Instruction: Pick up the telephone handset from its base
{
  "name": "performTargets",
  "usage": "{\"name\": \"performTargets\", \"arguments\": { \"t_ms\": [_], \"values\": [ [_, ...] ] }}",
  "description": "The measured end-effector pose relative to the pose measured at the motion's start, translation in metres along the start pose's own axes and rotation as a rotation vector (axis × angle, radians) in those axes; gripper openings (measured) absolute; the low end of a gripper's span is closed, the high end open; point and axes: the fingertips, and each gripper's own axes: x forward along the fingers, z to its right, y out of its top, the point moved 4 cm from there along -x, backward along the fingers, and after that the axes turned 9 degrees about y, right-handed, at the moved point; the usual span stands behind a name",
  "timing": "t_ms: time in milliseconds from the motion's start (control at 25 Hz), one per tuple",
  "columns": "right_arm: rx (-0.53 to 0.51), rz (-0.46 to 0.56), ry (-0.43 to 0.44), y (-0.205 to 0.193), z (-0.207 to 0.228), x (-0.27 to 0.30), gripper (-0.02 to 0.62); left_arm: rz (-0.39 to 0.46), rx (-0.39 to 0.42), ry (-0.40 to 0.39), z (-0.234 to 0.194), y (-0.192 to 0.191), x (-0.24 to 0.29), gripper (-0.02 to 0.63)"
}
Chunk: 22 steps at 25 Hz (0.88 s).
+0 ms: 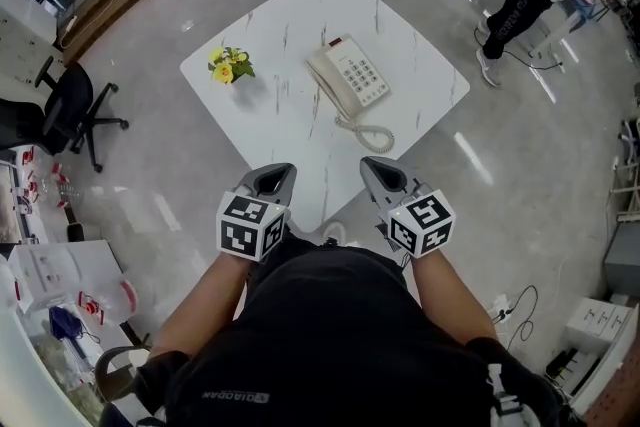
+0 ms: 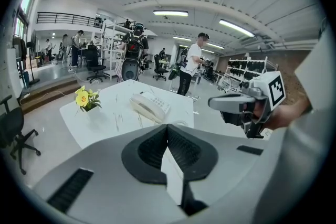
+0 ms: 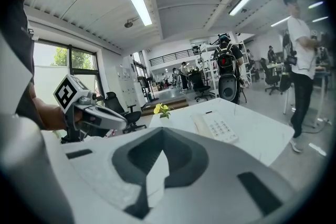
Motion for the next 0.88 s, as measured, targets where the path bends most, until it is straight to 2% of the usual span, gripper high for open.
{"name": "performTargets", "arguments": {
  "t_ms": [880],
  "values": [
    [-0.048,-0.011,-0.039,0.007,0.002,0.01,0.003,0.025,-0.013,-0.003,-0.011,0.006,0.001,0.002]
  ]
}}
